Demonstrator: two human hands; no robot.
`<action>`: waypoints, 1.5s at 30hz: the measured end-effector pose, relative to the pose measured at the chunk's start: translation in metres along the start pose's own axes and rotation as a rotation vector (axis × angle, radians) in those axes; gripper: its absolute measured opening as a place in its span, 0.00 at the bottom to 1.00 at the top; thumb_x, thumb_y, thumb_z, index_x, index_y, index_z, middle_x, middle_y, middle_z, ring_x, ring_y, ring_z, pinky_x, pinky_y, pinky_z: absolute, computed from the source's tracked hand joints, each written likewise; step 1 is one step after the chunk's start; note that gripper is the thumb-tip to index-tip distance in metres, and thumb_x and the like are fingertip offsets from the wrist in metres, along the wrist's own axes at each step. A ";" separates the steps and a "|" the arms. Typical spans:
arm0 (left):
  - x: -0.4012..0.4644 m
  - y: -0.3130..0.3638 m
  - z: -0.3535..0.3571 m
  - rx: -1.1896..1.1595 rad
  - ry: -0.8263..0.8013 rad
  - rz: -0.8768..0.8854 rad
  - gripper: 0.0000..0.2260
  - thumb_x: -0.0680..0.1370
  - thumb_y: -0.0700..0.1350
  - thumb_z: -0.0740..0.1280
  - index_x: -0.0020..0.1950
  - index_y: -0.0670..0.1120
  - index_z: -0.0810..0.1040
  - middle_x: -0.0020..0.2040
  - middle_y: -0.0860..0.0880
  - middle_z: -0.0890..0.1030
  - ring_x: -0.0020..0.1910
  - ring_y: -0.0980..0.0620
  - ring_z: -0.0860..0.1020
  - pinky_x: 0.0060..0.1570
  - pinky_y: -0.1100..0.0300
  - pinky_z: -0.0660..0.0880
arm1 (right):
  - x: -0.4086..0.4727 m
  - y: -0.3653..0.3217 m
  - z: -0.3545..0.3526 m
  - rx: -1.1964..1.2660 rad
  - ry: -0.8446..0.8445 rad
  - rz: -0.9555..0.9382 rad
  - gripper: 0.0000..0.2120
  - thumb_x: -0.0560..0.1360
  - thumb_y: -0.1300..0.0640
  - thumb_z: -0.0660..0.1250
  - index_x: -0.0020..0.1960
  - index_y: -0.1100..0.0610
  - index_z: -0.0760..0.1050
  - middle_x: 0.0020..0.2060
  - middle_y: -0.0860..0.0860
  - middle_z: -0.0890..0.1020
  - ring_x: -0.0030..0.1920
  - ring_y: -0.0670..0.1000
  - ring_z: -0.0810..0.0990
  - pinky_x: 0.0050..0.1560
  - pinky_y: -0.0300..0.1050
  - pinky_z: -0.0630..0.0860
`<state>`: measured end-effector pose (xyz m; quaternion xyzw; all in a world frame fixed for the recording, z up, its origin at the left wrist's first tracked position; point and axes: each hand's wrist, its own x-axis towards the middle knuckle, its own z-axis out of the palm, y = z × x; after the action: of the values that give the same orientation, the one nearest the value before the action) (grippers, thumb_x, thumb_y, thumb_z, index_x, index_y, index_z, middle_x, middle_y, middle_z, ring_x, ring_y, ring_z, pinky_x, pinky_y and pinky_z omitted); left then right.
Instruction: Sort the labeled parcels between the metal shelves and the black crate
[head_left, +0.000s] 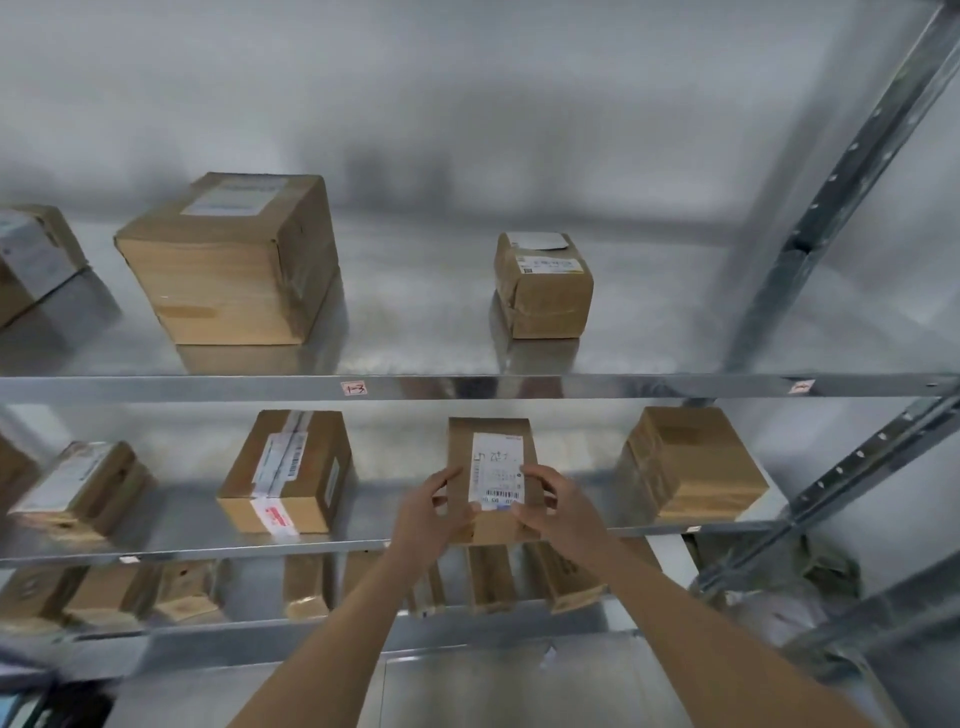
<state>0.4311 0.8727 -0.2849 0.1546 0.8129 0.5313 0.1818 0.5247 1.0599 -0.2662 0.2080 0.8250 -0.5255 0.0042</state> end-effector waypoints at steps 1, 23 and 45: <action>0.006 -0.004 0.005 0.023 -0.012 -0.015 0.28 0.75 0.44 0.75 0.73 0.50 0.71 0.65 0.51 0.78 0.59 0.51 0.77 0.39 0.73 0.77 | 0.005 0.007 0.001 -0.008 -0.006 0.001 0.27 0.77 0.53 0.74 0.73 0.49 0.69 0.69 0.48 0.77 0.66 0.56 0.79 0.55 0.50 0.84; 0.119 -0.070 0.079 0.230 -0.035 -0.172 0.33 0.75 0.44 0.74 0.76 0.57 0.64 0.69 0.51 0.75 0.60 0.52 0.75 0.57 0.56 0.80 | 0.146 0.118 0.008 -0.230 -0.086 0.052 0.30 0.79 0.51 0.71 0.76 0.40 0.62 0.73 0.47 0.71 0.65 0.49 0.76 0.61 0.48 0.81; 0.078 0.090 0.133 0.491 -0.228 0.108 0.33 0.77 0.62 0.66 0.78 0.63 0.56 0.81 0.55 0.55 0.79 0.50 0.55 0.76 0.48 0.56 | 0.012 0.064 -0.181 -0.335 0.168 0.103 0.31 0.77 0.41 0.69 0.77 0.39 0.63 0.72 0.45 0.70 0.66 0.51 0.75 0.60 0.51 0.80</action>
<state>0.4288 1.0500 -0.2613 0.2958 0.8822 0.3067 0.2005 0.5746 1.2439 -0.2435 0.2895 0.8865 -0.3609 -0.0031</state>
